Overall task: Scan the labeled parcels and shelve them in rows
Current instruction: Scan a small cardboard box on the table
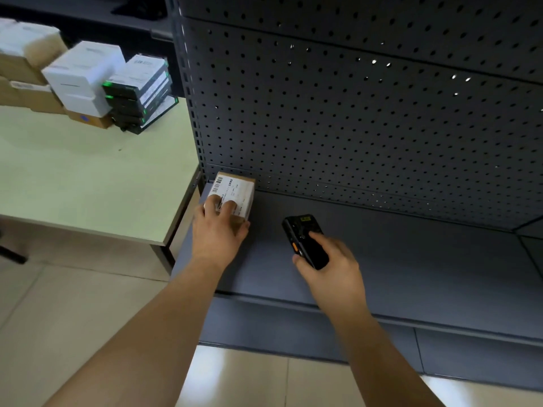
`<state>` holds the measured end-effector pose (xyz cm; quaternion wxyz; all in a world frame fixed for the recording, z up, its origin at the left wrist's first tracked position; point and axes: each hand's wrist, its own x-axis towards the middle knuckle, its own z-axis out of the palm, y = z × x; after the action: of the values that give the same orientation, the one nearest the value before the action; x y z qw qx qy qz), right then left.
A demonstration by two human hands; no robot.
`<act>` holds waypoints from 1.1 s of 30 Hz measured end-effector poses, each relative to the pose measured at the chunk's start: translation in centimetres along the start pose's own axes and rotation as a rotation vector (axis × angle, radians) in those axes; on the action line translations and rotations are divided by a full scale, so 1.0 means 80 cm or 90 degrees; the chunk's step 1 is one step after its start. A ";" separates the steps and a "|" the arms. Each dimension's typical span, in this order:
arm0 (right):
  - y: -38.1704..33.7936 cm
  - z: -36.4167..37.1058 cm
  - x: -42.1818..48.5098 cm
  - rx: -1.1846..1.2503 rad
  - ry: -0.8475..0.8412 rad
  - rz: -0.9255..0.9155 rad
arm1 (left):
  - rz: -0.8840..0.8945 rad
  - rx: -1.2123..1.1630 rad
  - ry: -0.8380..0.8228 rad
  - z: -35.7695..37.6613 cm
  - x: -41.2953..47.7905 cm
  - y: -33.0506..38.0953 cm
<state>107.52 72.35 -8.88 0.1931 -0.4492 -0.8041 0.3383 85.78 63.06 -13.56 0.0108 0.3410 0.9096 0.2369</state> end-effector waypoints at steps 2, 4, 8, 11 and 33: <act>0.000 -0.001 -0.001 0.000 0.005 -0.007 | 0.009 0.010 -0.002 0.002 0.005 0.000; -0.001 -0.001 -0.004 -0.003 0.014 -0.017 | 0.015 0.013 -0.014 0.002 0.010 -0.001; -0.008 -0.002 -0.012 -0.003 0.032 -0.028 | 0.043 0.004 -0.034 -0.011 0.008 -0.001; -0.023 -0.008 -0.026 0.000 0.036 -0.046 | 0.063 -0.001 -0.035 -0.044 -0.009 -0.005; -0.465 0.070 -0.269 0.048 -0.110 -0.290 | 0.096 -0.017 0.177 -0.562 -0.248 -0.251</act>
<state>93.27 38.26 13.79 0.2118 -0.2184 -0.8848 0.3529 80.51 18.46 14.77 -0.1288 0.3717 0.8711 0.2940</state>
